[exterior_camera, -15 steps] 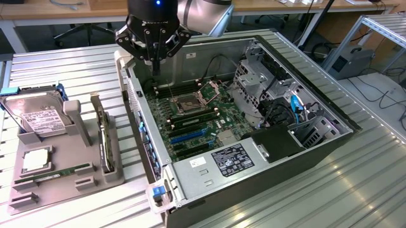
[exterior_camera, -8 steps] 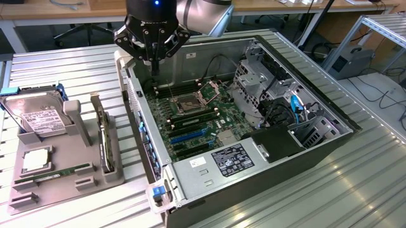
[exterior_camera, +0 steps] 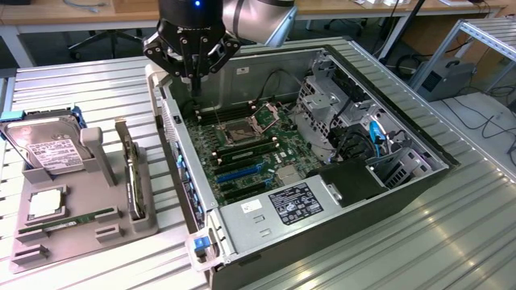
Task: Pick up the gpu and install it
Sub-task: 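Reach for the gpu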
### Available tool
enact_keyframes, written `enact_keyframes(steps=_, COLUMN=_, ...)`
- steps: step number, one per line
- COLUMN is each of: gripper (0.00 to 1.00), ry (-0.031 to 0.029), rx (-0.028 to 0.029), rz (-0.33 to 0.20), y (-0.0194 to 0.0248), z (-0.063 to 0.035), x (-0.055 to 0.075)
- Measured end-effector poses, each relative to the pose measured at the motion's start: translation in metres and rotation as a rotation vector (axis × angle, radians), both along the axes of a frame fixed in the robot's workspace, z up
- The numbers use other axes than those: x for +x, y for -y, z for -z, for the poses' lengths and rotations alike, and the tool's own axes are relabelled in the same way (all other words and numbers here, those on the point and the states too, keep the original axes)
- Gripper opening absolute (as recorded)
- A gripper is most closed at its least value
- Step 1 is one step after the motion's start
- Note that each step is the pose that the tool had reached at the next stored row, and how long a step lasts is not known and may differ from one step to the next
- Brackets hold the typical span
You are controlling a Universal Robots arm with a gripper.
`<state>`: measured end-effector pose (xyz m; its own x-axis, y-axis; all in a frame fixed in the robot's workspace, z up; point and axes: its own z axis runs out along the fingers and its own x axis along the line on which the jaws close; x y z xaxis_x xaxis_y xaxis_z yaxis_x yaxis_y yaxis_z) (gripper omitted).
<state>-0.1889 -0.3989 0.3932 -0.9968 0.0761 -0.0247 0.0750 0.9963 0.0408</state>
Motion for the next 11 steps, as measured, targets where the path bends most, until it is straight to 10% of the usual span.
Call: enact_keyframes(steps=11, gripper=0.11, ry=0.0001, rx=0.0000, rz=0.000, y=0.0000, z=0.0001, x=-0.0029)
